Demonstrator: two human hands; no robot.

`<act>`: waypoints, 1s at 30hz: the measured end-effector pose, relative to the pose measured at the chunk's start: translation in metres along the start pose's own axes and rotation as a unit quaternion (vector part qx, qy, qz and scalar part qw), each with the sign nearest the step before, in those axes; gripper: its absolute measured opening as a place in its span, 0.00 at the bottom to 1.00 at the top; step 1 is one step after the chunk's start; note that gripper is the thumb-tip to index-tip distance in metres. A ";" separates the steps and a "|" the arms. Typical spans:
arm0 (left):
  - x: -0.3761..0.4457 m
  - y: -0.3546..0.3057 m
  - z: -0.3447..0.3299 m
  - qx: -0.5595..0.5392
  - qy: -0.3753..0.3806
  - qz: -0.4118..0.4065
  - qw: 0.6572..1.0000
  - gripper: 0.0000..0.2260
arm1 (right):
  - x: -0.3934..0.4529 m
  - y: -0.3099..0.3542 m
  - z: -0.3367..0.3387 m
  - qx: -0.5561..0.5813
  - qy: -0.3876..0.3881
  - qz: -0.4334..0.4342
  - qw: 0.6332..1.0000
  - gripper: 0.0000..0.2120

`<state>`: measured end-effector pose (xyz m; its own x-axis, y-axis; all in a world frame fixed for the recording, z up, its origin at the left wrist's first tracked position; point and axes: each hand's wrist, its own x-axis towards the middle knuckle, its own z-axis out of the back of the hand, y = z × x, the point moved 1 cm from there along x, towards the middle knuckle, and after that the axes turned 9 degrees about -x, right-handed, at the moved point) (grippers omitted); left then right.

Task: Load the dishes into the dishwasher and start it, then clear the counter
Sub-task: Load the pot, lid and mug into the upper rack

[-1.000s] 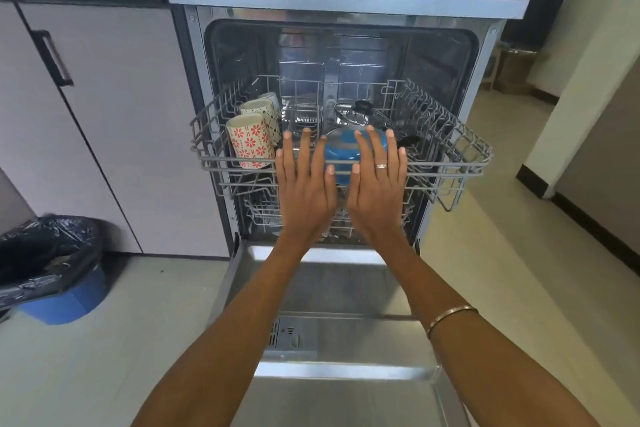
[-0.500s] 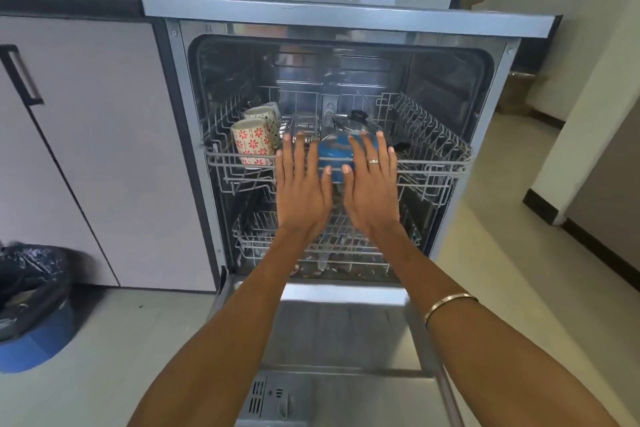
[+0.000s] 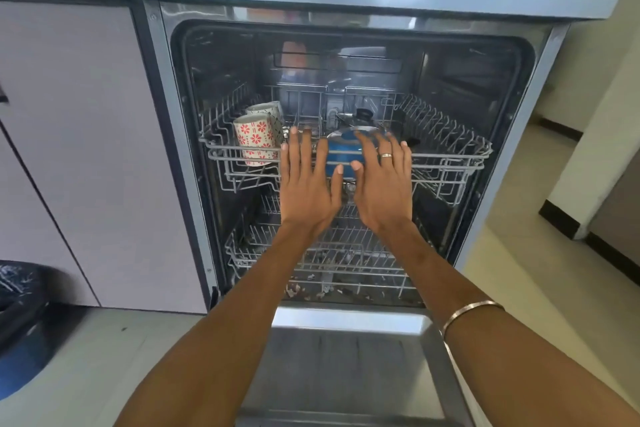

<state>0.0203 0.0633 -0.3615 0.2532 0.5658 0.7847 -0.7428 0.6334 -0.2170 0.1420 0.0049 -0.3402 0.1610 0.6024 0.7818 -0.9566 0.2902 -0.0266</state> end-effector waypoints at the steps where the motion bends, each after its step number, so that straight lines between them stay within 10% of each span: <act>1: 0.001 0.002 -0.002 0.000 0.001 -0.001 1.000 0.27 | 0.000 0.001 -0.001 -0.008 -0.004 -0.008 1.000 0.21; 30: 0.043 0.031 -0.024 -0.009 0.044 -0.020 0.999 0.31 | 0.041 0.009 -0.036 -0.087 0.038 0.023 0.995 0.34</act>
<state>0.0223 0.1198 -0.3486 0.3356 0.5840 0.7391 -0.7200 0.6650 -0.1985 0.1493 0.0589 -0.3309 0.1418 0.6704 0.7283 -0.9083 0.3807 -0.1736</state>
